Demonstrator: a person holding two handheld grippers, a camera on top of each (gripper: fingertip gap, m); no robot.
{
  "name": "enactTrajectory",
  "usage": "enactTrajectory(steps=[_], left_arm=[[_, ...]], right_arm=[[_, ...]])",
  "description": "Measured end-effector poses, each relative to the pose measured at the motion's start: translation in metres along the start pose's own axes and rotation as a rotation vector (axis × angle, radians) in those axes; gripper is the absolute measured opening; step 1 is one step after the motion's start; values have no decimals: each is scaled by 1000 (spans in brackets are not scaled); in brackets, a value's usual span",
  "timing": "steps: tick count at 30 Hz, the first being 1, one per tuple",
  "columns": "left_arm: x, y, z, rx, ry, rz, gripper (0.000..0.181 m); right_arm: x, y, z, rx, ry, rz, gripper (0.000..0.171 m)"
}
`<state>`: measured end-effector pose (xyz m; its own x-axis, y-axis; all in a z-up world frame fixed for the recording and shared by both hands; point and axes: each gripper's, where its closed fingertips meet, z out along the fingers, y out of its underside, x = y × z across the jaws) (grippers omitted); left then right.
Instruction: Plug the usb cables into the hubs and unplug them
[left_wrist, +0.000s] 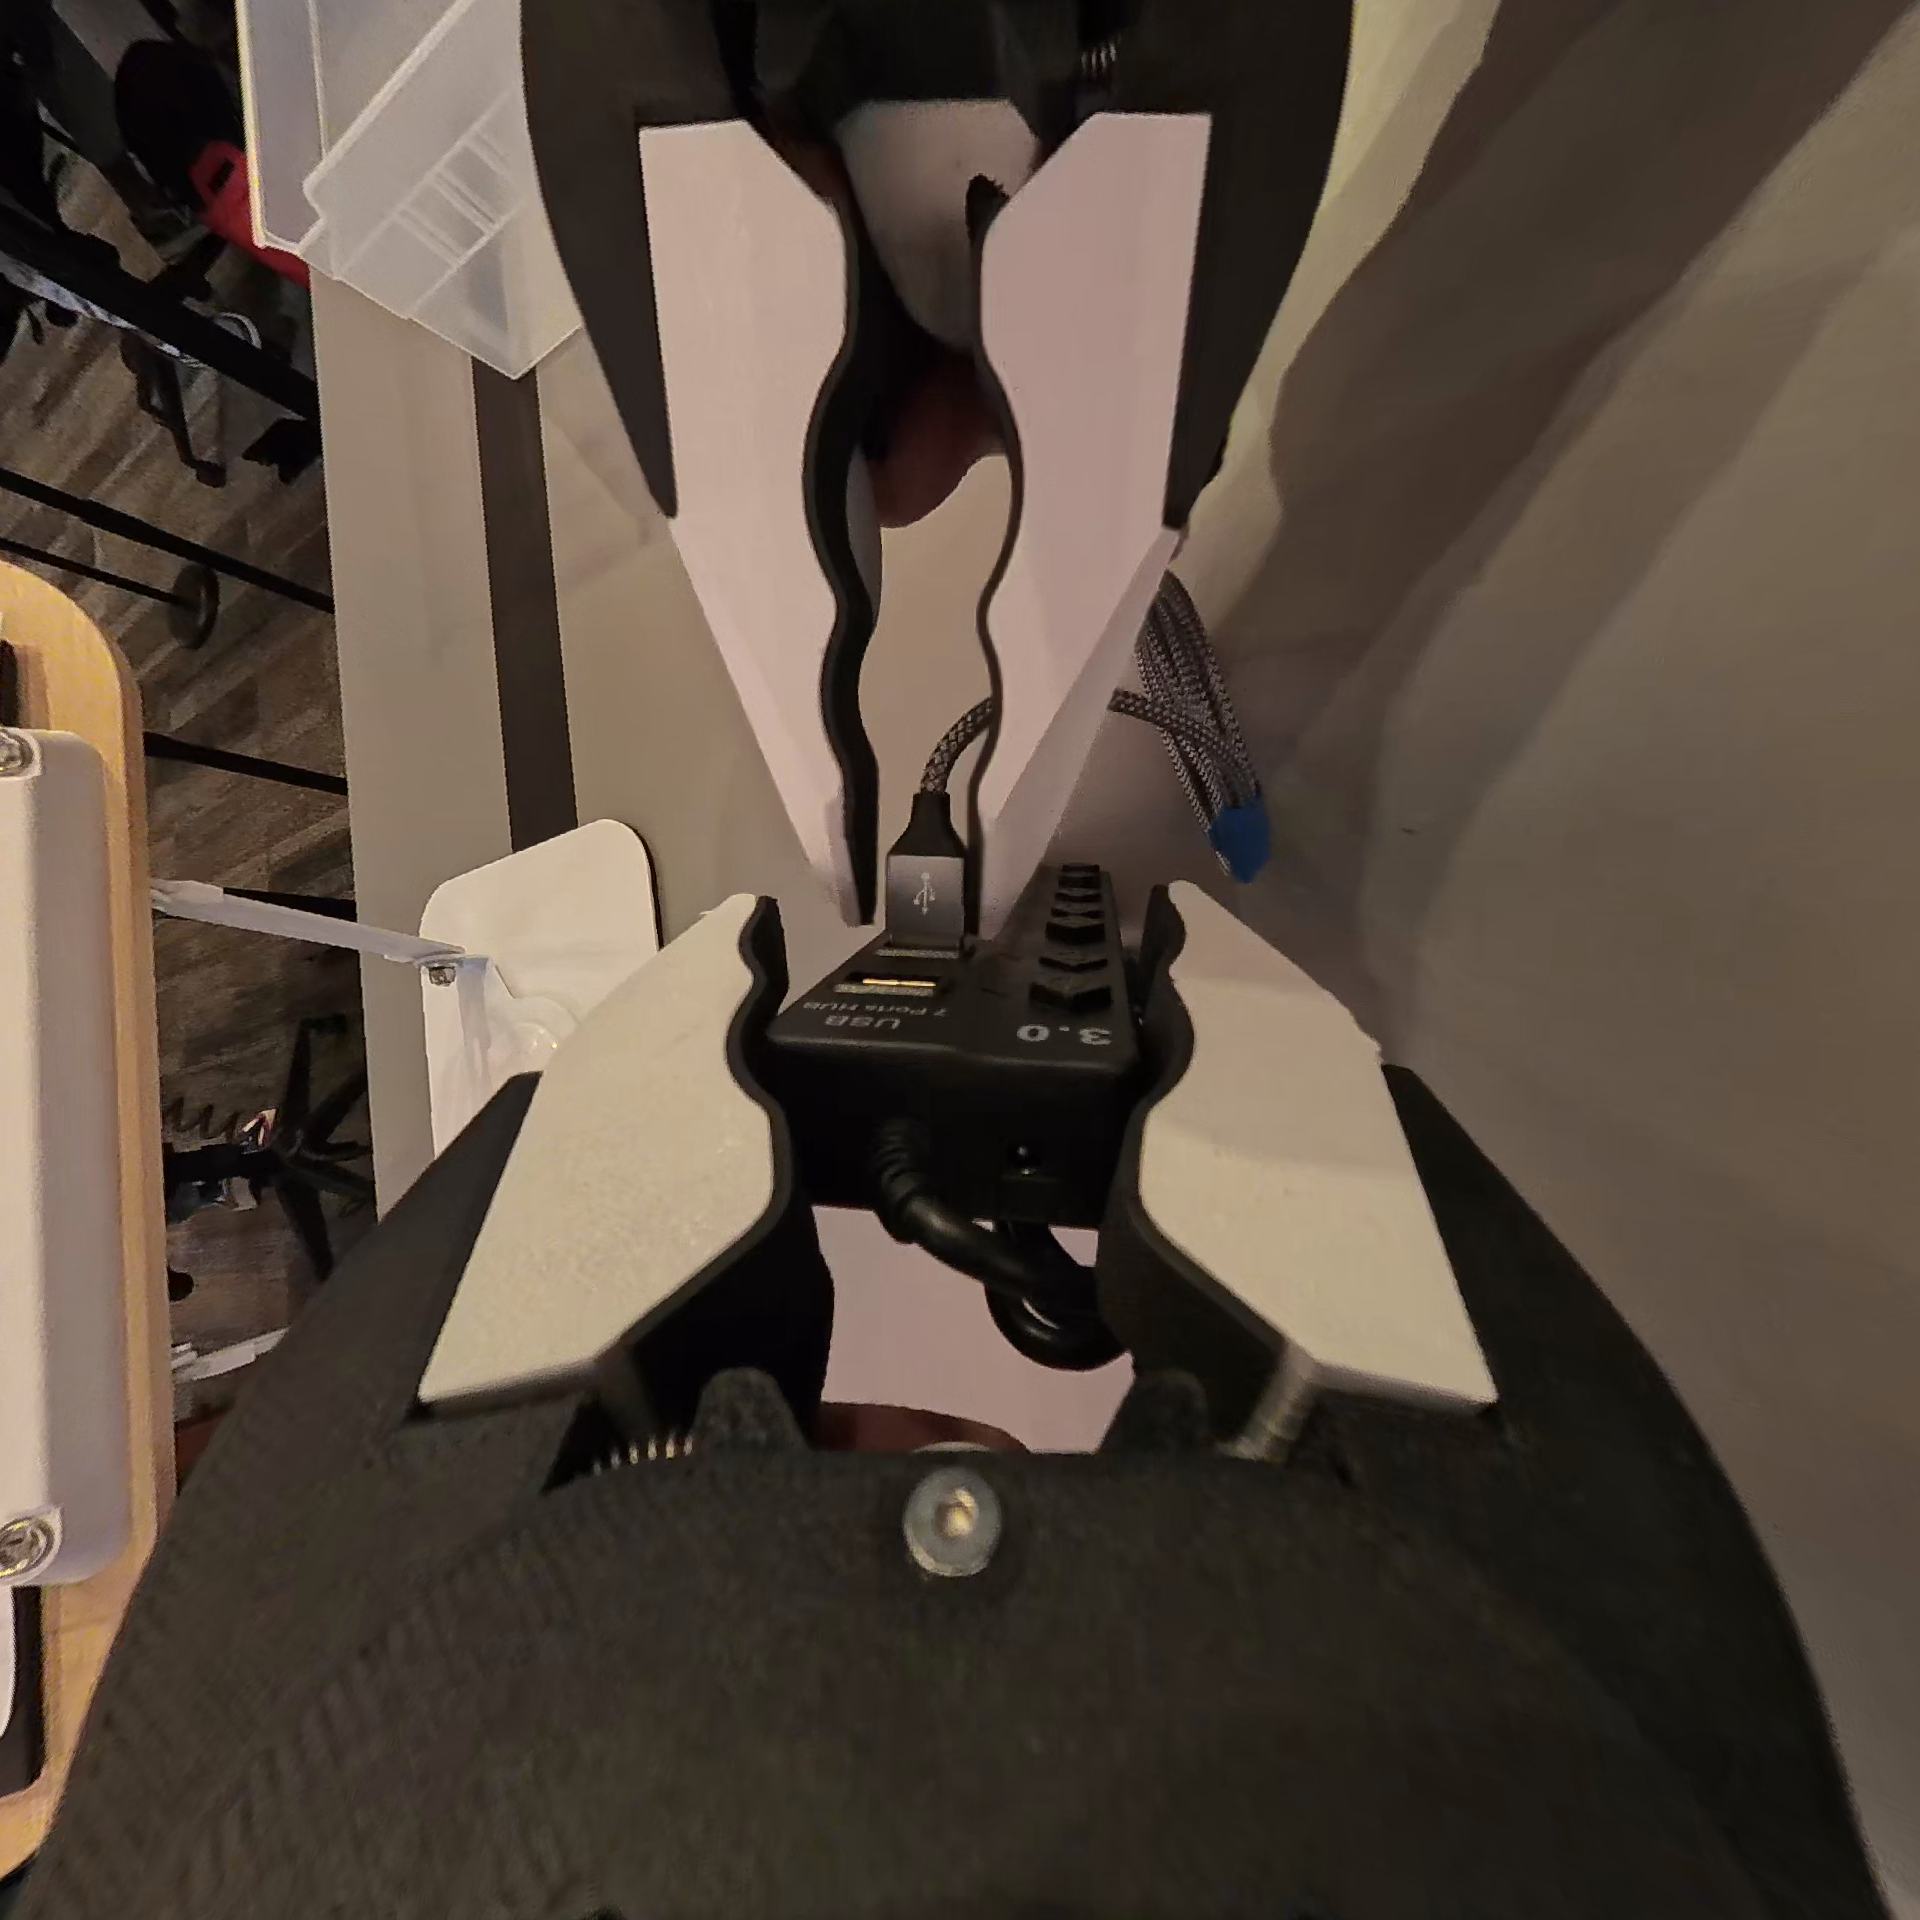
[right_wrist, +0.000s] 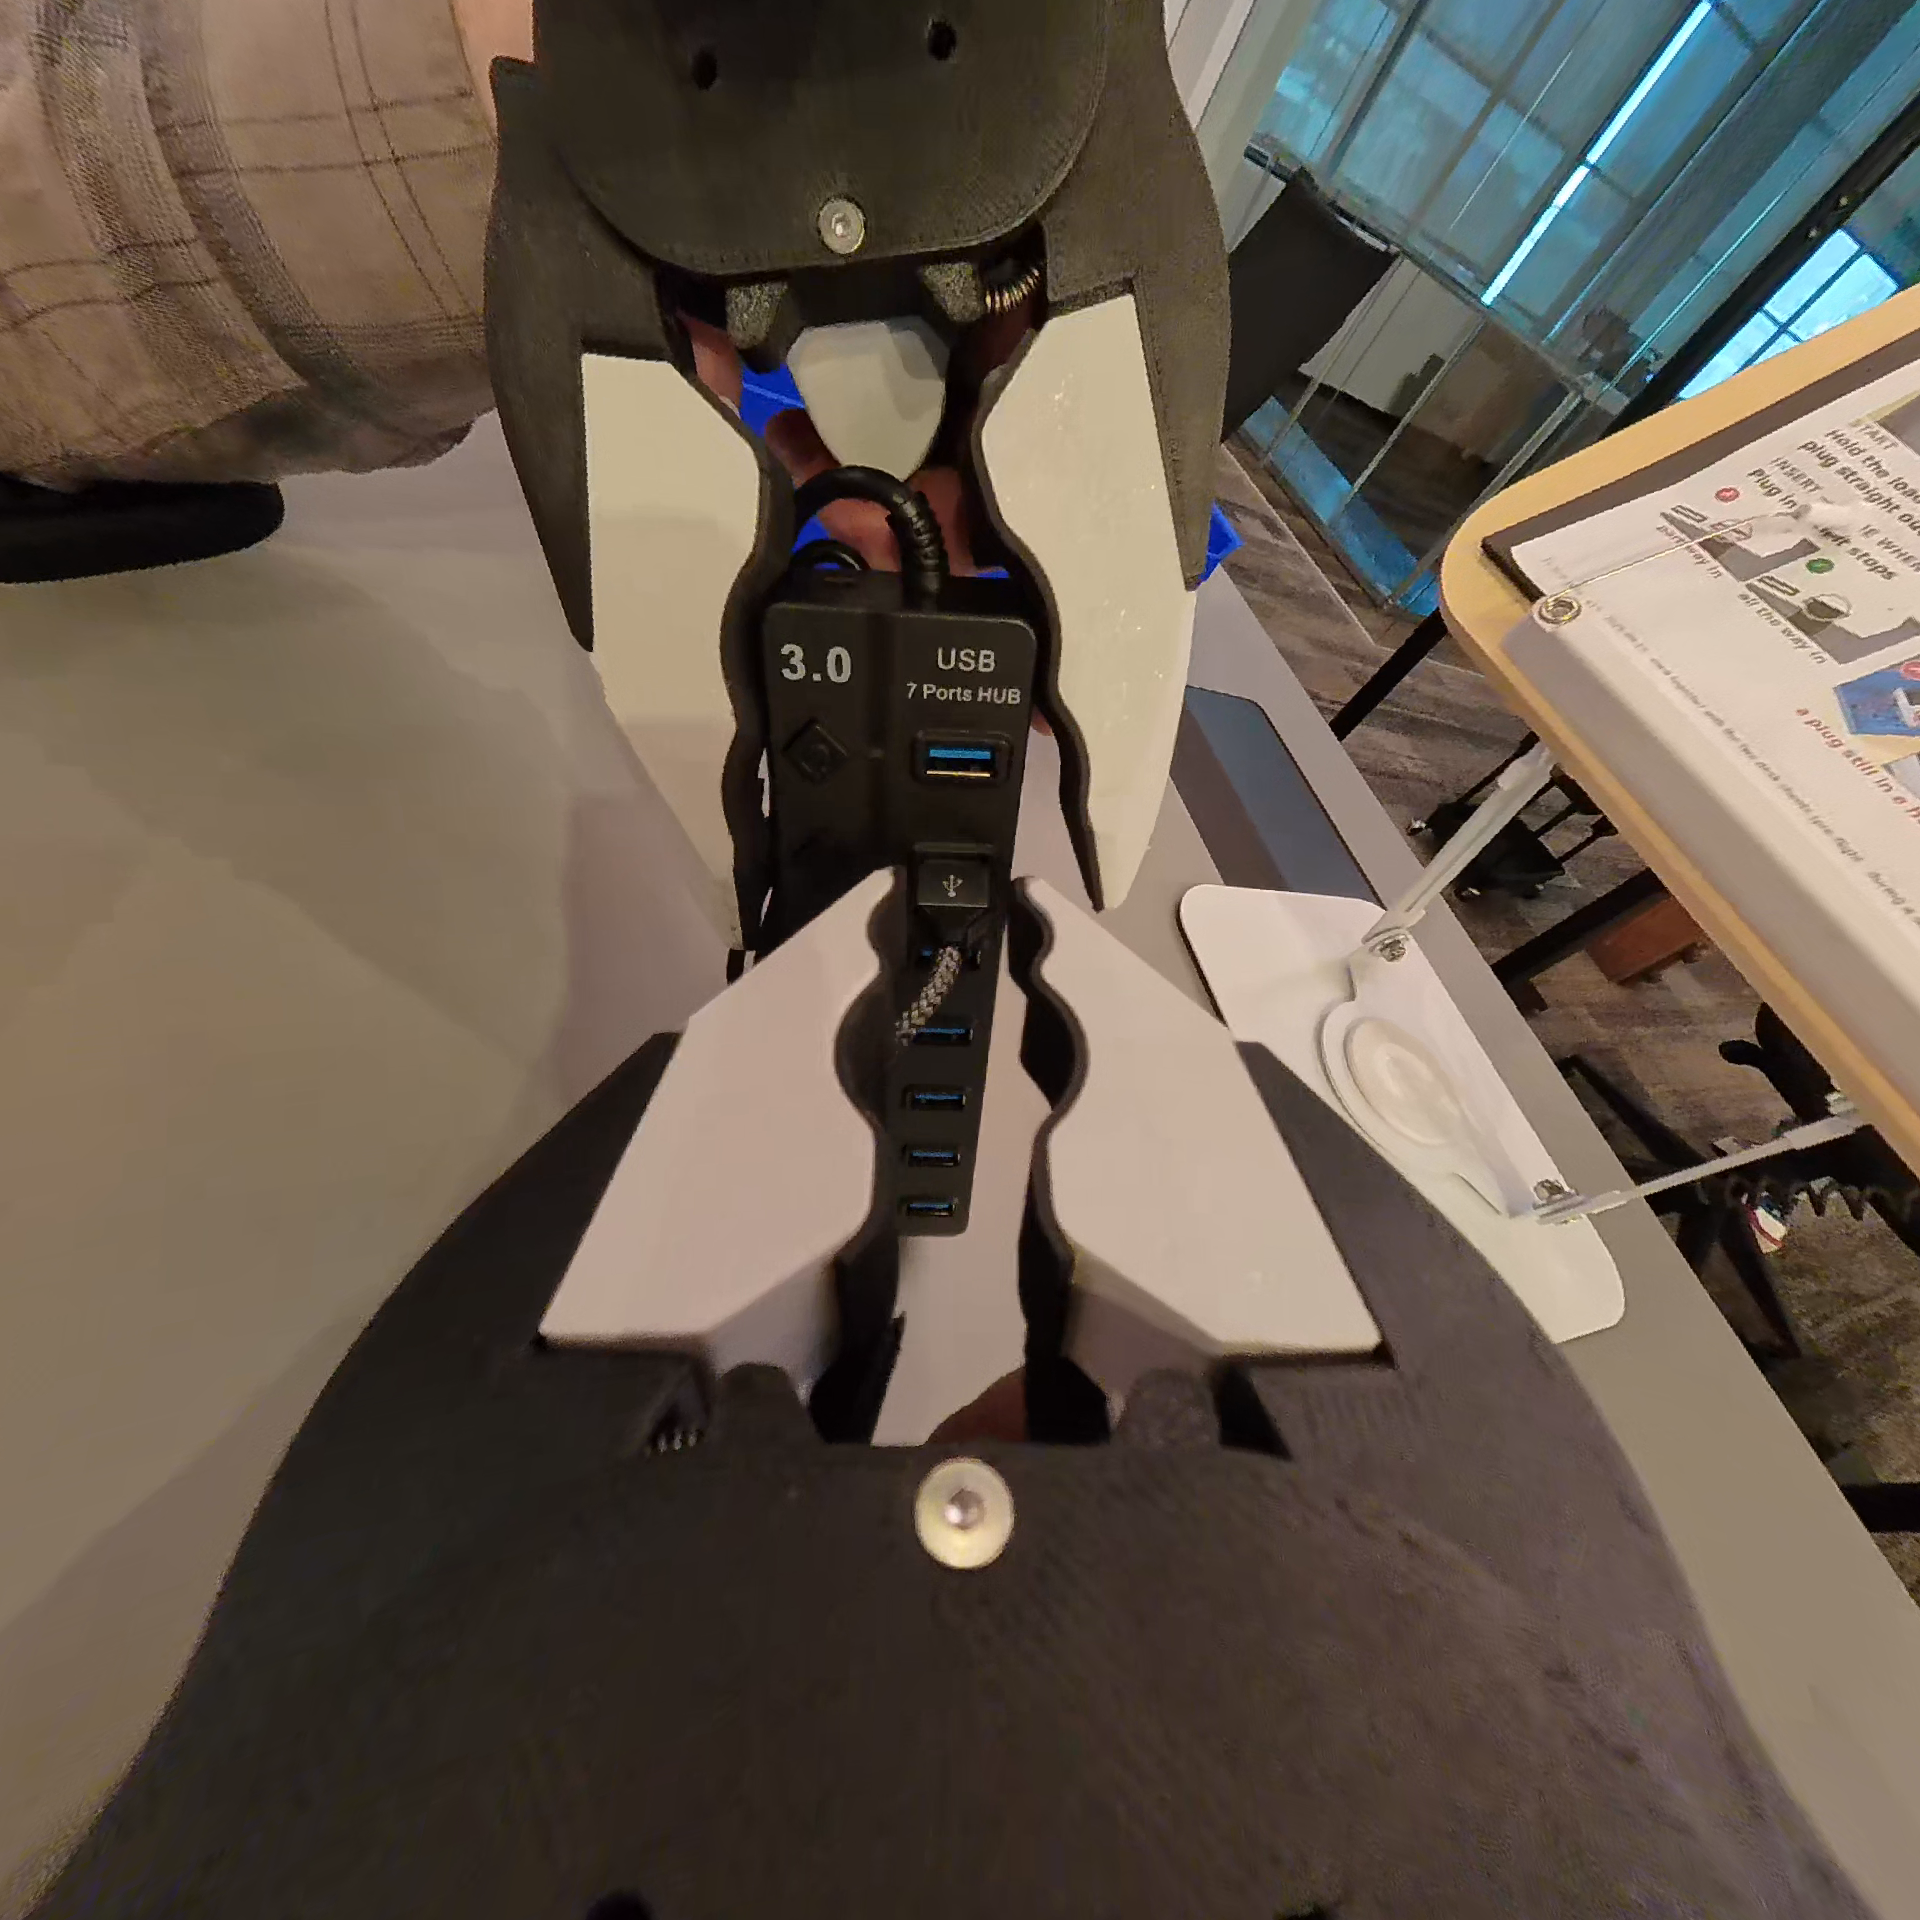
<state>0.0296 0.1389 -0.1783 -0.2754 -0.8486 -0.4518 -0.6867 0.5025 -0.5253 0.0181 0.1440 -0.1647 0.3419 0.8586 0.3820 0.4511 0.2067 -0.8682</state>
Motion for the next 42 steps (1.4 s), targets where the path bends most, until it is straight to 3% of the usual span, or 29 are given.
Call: enactTrajectory(steps=[10, 21, 33, 42], left_arm=[[1, 2, -2, -13, -9, 32, 66], [-2, 24, 3, -264, -102, 140, 68], [0, 22, 5, -250, -92, 150, 66], [-1, 15, -1, -56, -13, 52, 66]], right_arm=[[-2, -2, 0, 6, 16, -49, 11], [-2, 6, 2, -131, 48, -113, 11], [-3, 5, 3, -116, 51, -118, 11], [-2, -13, 4, 167, 65, -18, 19]])
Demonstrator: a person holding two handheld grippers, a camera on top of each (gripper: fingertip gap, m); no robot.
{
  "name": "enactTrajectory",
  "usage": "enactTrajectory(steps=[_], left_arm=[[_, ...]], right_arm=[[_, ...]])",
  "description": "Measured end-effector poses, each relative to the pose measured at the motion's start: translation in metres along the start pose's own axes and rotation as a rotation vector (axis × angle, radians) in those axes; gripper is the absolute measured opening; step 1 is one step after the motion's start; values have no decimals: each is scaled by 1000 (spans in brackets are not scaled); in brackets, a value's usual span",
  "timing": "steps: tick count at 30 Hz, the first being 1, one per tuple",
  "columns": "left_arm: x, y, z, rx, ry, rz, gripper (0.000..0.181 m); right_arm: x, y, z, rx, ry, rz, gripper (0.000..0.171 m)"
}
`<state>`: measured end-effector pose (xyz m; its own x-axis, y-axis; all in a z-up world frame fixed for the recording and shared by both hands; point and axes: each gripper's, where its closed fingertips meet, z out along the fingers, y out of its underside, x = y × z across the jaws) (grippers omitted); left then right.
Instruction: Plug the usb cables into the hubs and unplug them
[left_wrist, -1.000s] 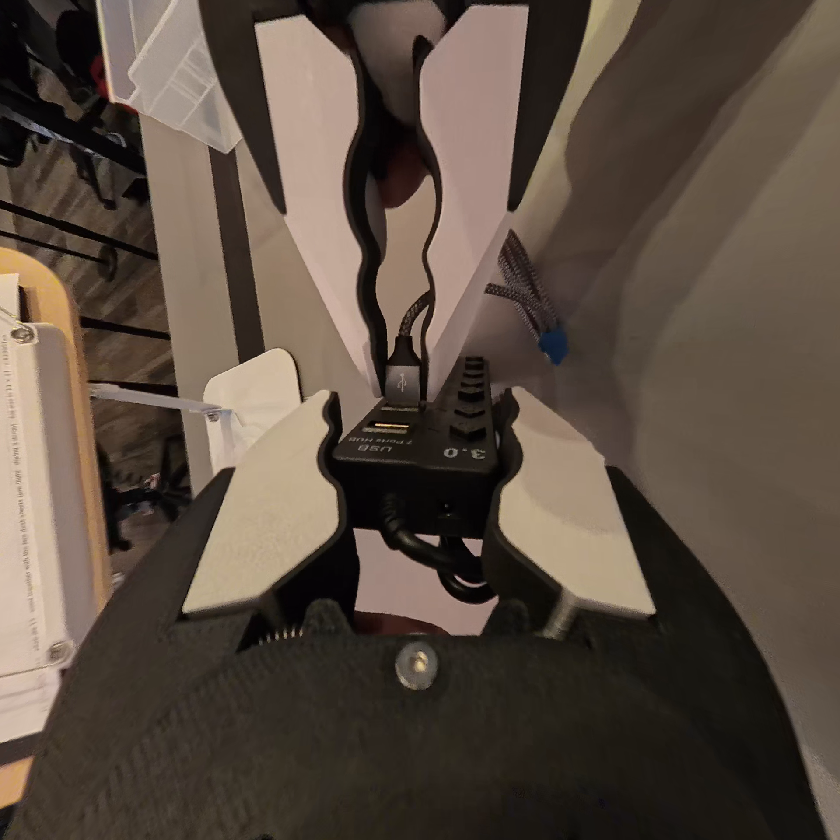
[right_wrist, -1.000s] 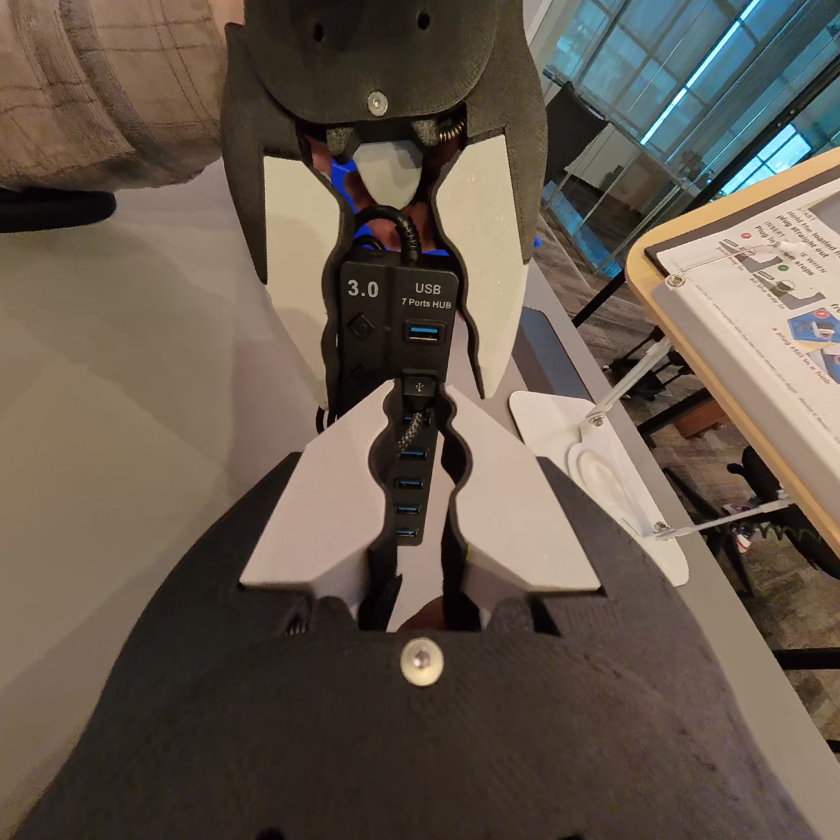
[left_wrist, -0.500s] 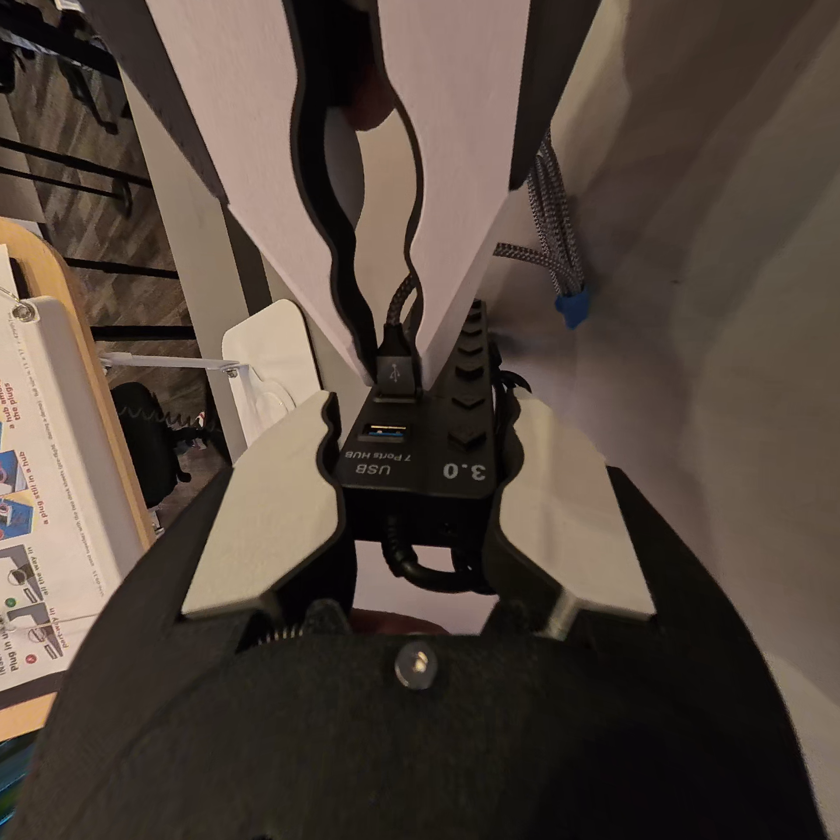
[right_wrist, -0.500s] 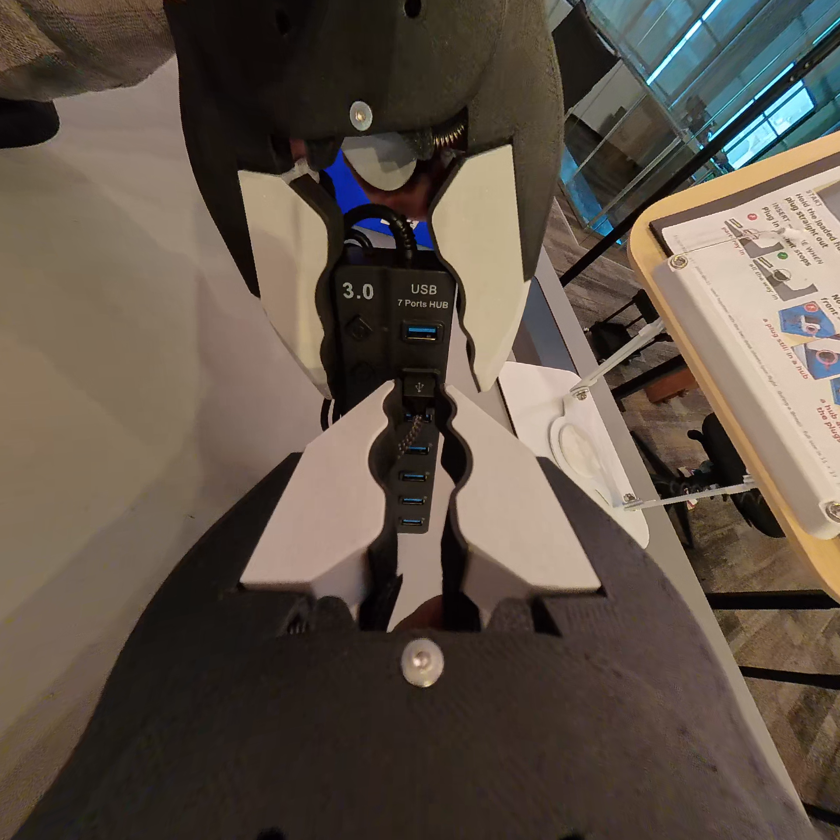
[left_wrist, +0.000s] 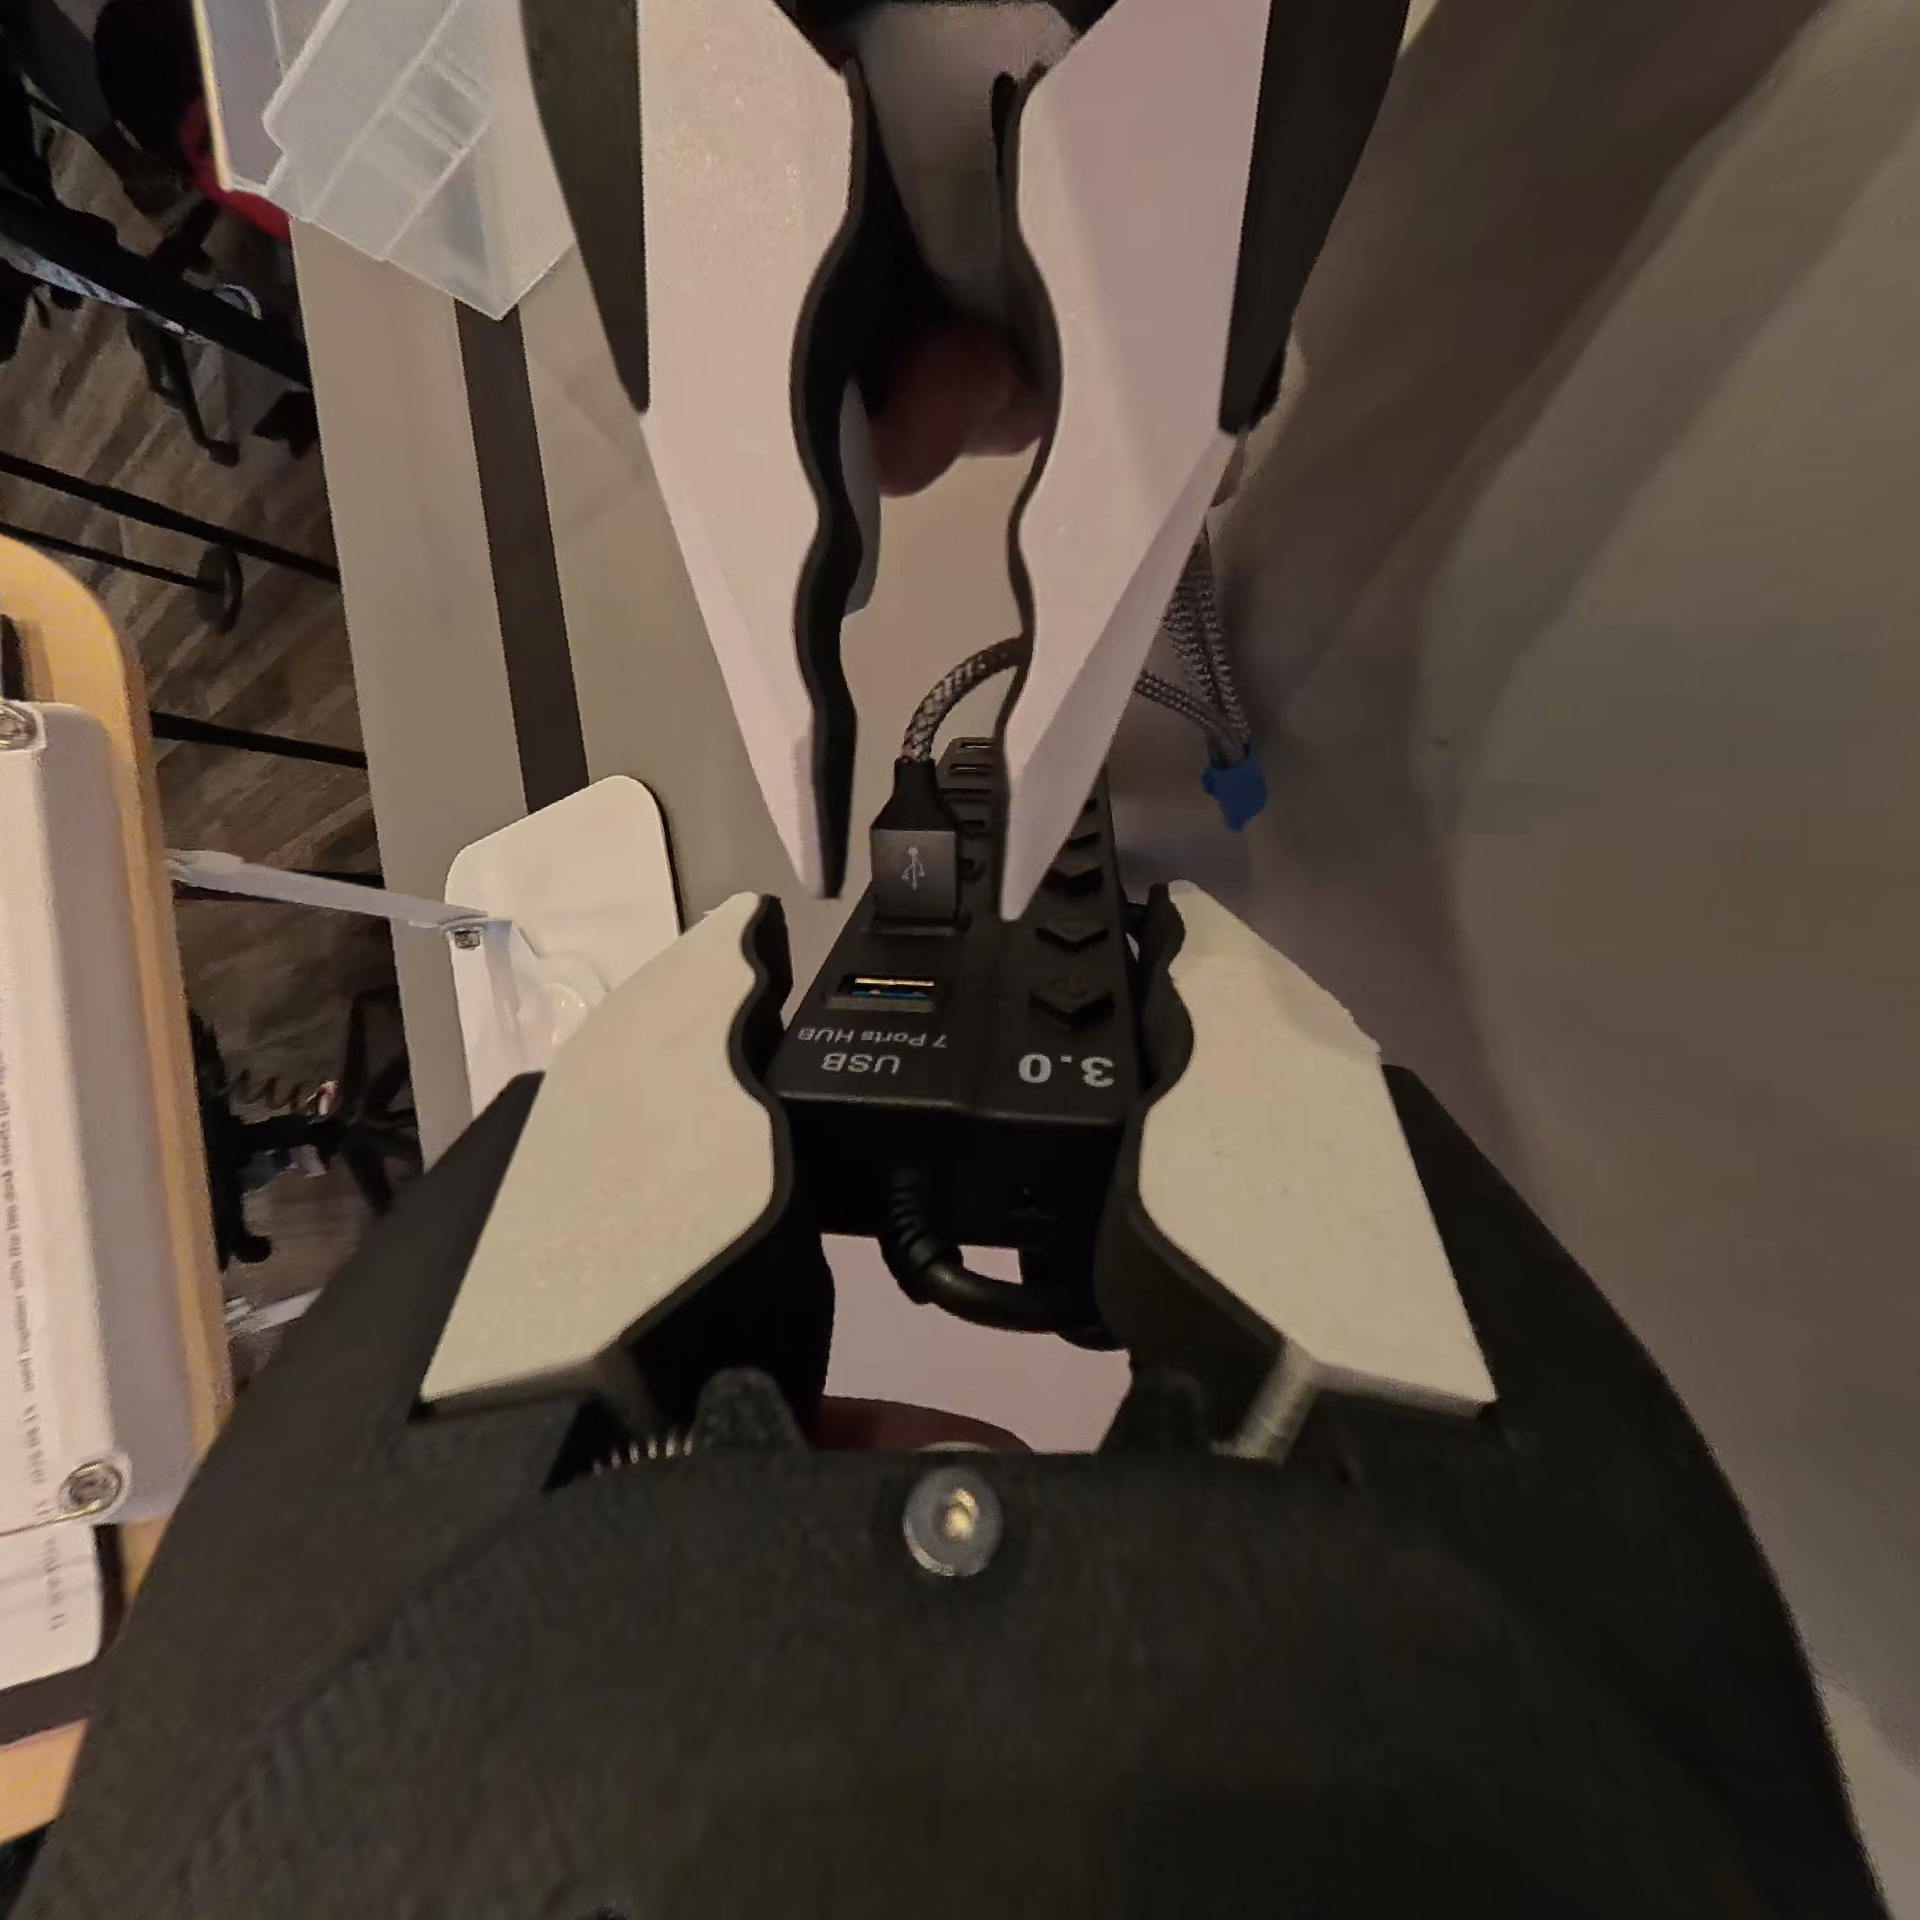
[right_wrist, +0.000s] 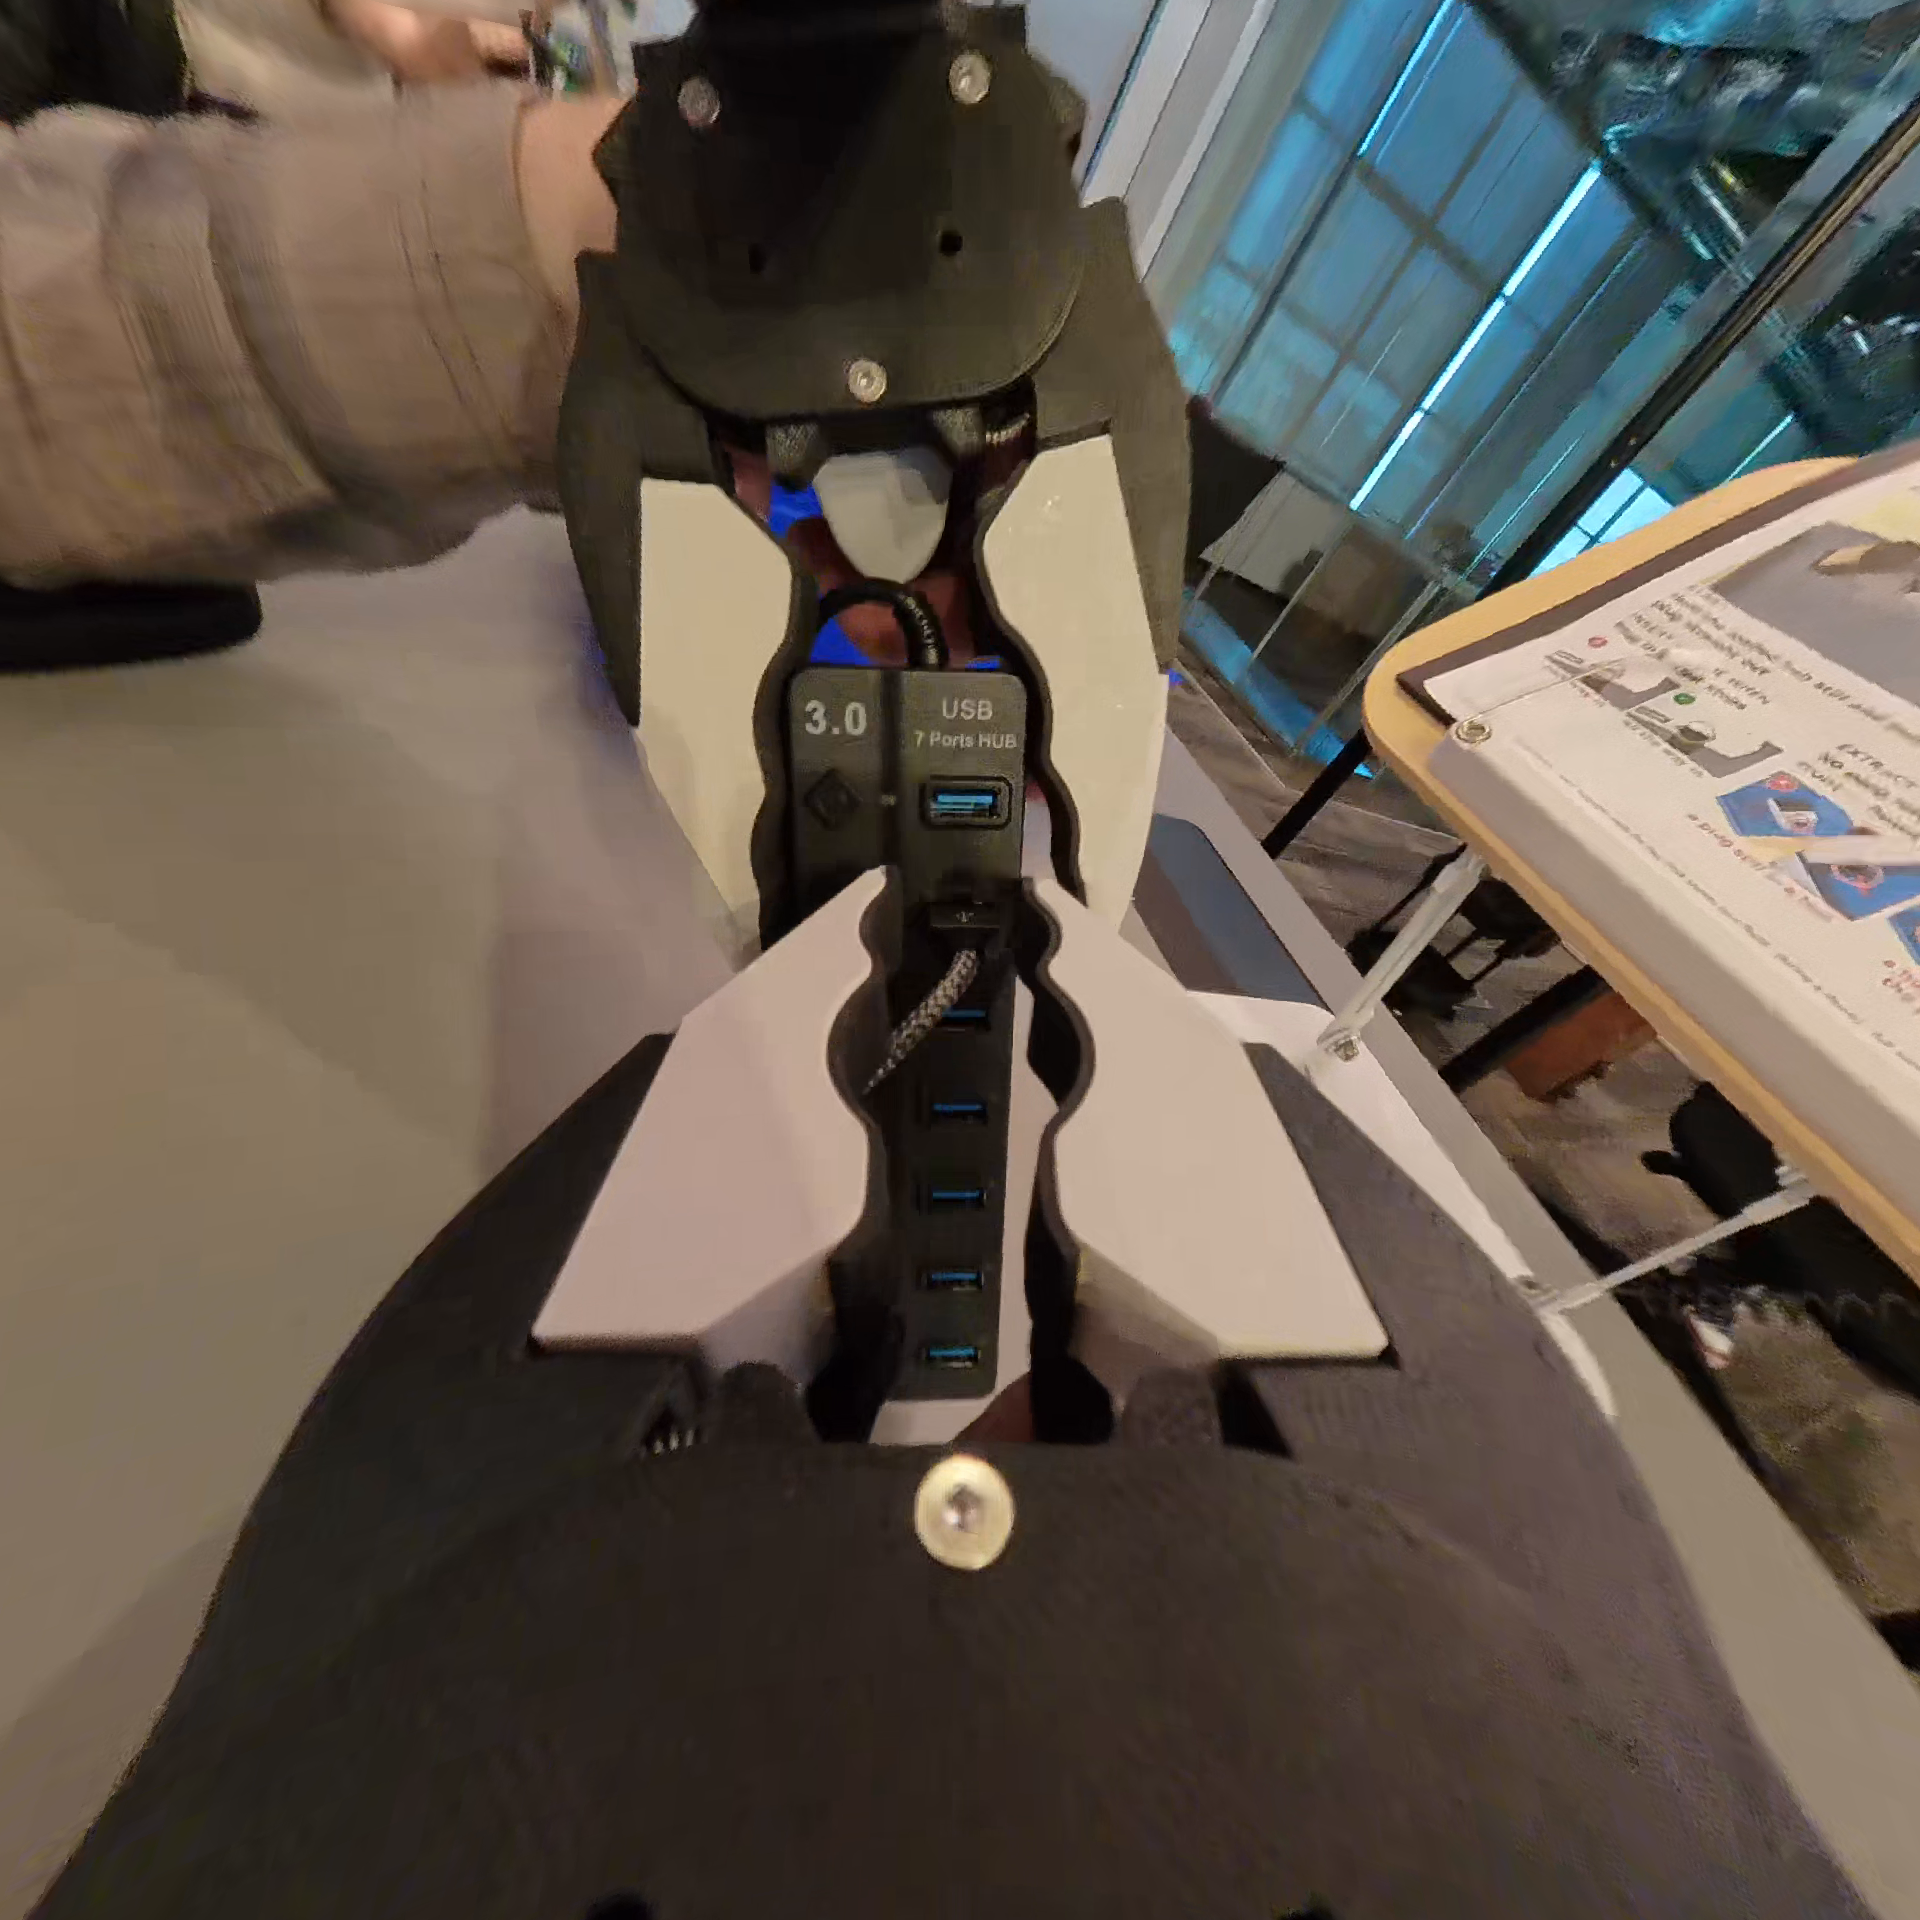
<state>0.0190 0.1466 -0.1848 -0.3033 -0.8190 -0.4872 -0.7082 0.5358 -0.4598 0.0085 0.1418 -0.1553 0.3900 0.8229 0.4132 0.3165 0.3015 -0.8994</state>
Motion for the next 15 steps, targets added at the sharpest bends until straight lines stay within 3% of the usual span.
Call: enactTrajectory(steps=[4, 15], left_arm=[[0, 1, 0, 51, 30, -36, 66], [2, -4, -2, 92, 58, -39, 65]], right_arm=[[-4, 4, 3, 16, -13, 41, 27], [1, 8, 2, -63, 8, 22, 11]])
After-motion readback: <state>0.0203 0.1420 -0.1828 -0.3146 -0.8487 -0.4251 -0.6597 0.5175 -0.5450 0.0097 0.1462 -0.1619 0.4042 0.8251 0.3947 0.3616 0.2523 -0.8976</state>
